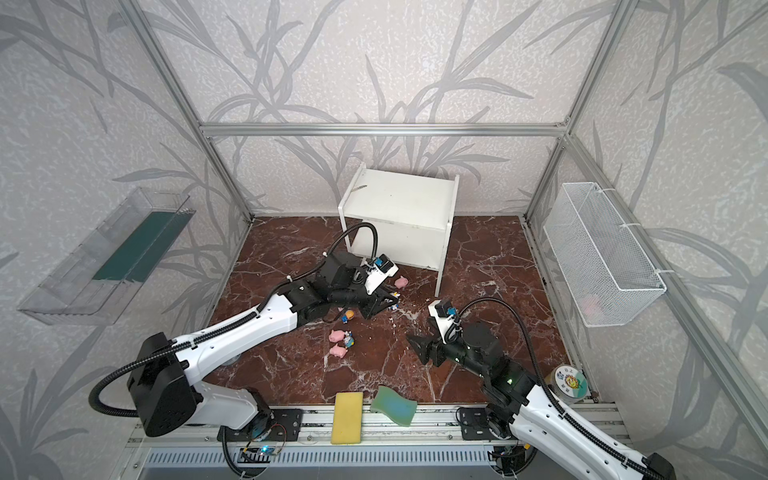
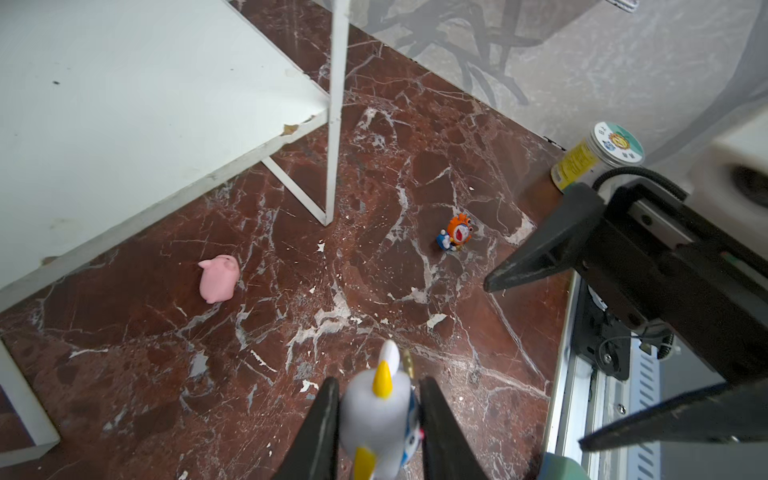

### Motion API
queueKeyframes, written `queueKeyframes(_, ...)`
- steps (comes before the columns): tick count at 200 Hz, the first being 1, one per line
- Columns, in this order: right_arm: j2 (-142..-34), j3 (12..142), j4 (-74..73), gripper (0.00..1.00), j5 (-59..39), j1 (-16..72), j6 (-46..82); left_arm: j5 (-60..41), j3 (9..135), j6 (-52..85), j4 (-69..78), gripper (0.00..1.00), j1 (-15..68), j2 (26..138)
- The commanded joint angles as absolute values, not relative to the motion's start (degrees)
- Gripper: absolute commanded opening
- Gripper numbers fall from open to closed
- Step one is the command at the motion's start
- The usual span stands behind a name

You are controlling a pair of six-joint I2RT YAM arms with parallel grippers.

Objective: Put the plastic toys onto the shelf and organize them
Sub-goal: 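Close the left gripper on the figurine while the right gripper opens and withdraws, then carry the white goat-horned figurine with the left gripper up over the white shelf top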

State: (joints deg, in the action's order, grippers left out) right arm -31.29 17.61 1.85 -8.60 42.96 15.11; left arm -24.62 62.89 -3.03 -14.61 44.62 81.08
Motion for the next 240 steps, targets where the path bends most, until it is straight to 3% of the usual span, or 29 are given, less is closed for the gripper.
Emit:
queueKeyframes(1,-32.17,19.50,5.98,0.84,-8.07,43.15,13.04,-25.83,65.78,-12.08,-15.56,0.23,45.65,81.10)
queueKeyframes(61,-29.10,19.17,10.87,0.84,-2.77,43.15,13.59,-22.56,70.01,-23.15,-8.09,0.20,46.85,87.10)
queueKeyframes(115,-19.57,18.83,21.56,0.84,8.67,43.13,16.00,-18.63,83.92,-28.36,-10.86,0.20,46.70,99.30)
queueKeyframes(158,-14.12,17.98,22.66,0.85,8.38,43.15,16.73,-16.43,90.59,-30.27,-10.70,0.19,46.45,105.20)
queueKeyframes(240,-14.34,18.20,20.55,0.86,6.33,43.15,15.21,-13.22,95.32,-30.76,-7.04,0.18,46.02,111.11)
